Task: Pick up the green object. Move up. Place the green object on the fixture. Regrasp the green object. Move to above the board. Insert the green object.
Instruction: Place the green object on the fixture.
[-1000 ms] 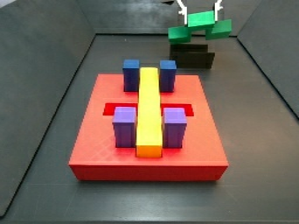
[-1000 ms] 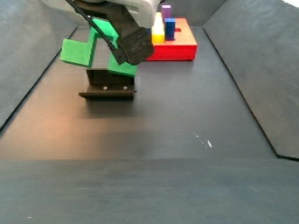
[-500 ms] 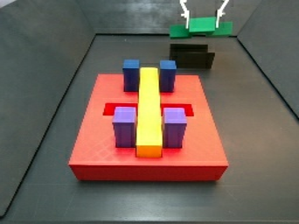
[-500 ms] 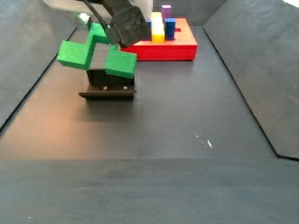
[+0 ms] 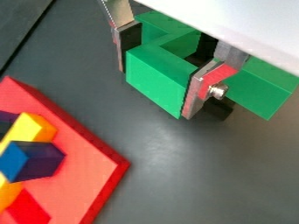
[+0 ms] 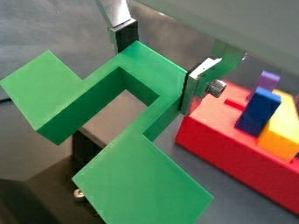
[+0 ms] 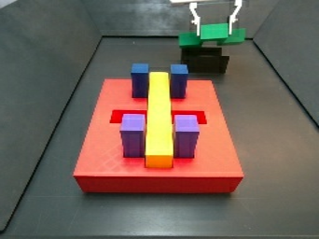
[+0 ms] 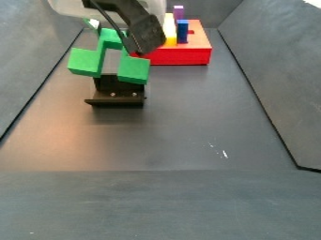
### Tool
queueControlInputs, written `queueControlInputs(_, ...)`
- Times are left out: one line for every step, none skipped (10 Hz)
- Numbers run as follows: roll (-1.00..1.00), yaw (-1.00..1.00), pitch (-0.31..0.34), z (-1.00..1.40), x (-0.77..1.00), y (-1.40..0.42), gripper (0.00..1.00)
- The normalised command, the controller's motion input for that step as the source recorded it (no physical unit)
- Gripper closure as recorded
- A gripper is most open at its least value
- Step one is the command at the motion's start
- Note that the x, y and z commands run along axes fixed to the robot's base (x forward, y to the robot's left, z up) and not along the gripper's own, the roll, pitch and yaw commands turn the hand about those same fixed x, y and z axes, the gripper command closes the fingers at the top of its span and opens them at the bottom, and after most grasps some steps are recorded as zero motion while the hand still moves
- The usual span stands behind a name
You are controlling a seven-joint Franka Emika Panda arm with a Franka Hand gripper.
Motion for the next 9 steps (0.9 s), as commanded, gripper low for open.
queueControlInputs(-0.26,0.0,-0.069,-0.13,-0.14,-0.03,1.0)
queueControlInputs(0.0,0.0,-0.029,-0.22,-0.05,-0.04,1.0)
queueControlInputs(0.03,0.09,0.0,-0.26,0.0,0.0,1.0)
queueControlInputs(-0.07,0.29,0.0,-0.12,0.05,0.0,1.0)
queueControlInputs(-0.11,0.12,0.0,-0.05,-0.06,0.0,1.0)
queueControlInputs(-0.11,0.0,-0.011,0.0,-0.02,0.0,1.0)
queueControlInputs(-0.03,0.13,0.0,0.0,0.0,0.02,1.0)
queueControlInputs(0.0,0.19,0.0,0.0,0.03,0.0,1.0)
queueControlInputs(0.0,0.34,0.0,0.0,0.06,0.06,1.0)
